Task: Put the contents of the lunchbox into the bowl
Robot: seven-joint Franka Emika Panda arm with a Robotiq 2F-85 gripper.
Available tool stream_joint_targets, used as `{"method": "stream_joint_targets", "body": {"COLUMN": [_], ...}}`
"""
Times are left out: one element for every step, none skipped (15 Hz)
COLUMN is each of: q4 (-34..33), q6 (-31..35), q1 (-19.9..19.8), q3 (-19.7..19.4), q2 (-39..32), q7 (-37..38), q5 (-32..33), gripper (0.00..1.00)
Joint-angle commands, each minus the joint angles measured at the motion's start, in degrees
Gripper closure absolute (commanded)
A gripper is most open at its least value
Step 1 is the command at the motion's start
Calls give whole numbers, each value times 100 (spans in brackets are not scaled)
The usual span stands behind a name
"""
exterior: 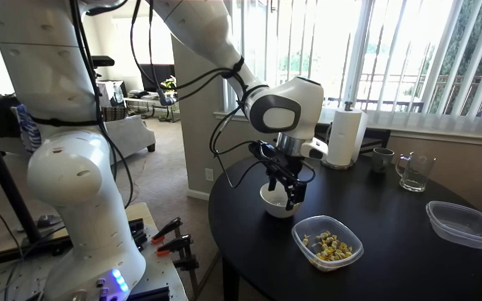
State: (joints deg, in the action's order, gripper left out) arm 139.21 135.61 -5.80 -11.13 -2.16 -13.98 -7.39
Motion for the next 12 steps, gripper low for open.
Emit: {"method": "stream_joint_targets", "body": {"q4": [71,127,150,155,155,185,32,-214,-363,-604,-882,-1196], "q6": [137,216,238,240,241,418,405,259,302,264,273,220], "q1": [-113,-109,-107,-105,-105,-81,-72,-68,-67,-69,-77,-87], "q3": [115,123,131,134,134,155,170,188,206,238,264,290], "q2": [20,30,37,42,45,41,-107,-312,-444,-660,-931,-1238], "q7": [156,236,277,307,316,460,549,589,756,845,1046,1232], "q5": [17,17,17,16,16,-6,-89,-182,-264,-398,-507,-586], "gripper": [0,0,0,0,0,0,0,0,0,0,0,0]}}
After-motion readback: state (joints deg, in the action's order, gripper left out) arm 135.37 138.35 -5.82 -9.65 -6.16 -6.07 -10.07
